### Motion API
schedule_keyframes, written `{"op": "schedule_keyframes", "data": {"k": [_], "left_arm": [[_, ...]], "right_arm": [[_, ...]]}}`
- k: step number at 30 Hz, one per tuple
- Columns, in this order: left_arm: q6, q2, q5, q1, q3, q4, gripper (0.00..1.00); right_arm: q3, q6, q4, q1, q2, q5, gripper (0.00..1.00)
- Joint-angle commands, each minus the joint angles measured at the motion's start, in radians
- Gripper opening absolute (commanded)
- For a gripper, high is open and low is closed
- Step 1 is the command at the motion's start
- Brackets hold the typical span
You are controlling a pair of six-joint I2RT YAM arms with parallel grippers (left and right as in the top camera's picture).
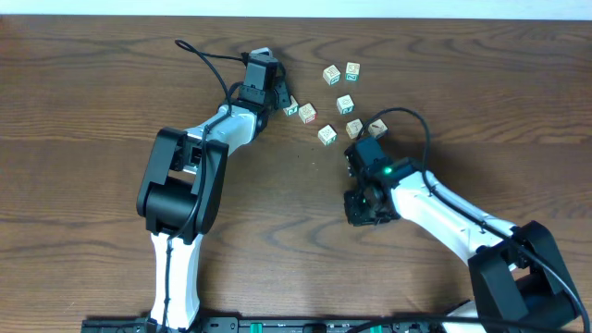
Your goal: Lift 5 blocks
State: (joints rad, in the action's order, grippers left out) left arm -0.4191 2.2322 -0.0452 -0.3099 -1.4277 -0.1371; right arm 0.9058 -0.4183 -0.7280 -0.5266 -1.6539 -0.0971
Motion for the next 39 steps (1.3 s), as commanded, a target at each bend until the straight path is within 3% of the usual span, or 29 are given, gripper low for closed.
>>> {"op": "schedule_keyframes", "data": {"k": [1,11,19,23,24,26,27,30,36,39], "left_arm": [[0.006,0.017,0.013,-0.001,-0.021,0.007,0.42],[0.006,0.016,0.013,-0.001,-0.021,0.071,0.41],[0.006,0.015,0.012,-0.001,-0.021,0.098,0.40],[0.019,0.002,0.012,-0.001,-0.021,0.145,0.31],[0.030,-0.004,0.013,-0.001,-0.021,0.157,0.29],[0.053,-0.020,0.013,-0.001,-0.021,0.183,0.25],[0.067,-0.029,0.013,-0.001,-0.021,0.194,0.24],[0.097,-0.059,0.014,-0.001,-0.021,0.220,0.21],[0.097,-0.108,0.037,-0.001,-0.020,0.309,0.15],[0.098,-0.126,0.039,-0.001,-0.020,0.346,0.13]], "right_arm": [[-0.037,-0.039,0.029,-0.014,0.006,0.013,0.01],[-0.100,-0.056,0.212,-0.014,0.006,0.096,0.05],[-0.100,-0.053,0.247,-0.014,-0.018,0.103,0.09],[-0.100,-0.052,0.270,-0.014,-0.064,0.108,0.10],[-0.100,-0.051,0.280,-0.014,-0.074,0.108,0.16],[-0.100,-0.051,0.304,-0.014,-0.085,0.107,0.40],[-0.100,-0.045,0.316,-0.014,-0.087,0.107,0.44],[-0.100,-0.042,0.342,-0.014,-0.087,0.107,0.46],[-0.098,-0.036,0.340,-0.014,-0.085,0.106,0.74],[-0.079,-0.013,0.325,-0.014,-0.083,0.092,0.83]]}}
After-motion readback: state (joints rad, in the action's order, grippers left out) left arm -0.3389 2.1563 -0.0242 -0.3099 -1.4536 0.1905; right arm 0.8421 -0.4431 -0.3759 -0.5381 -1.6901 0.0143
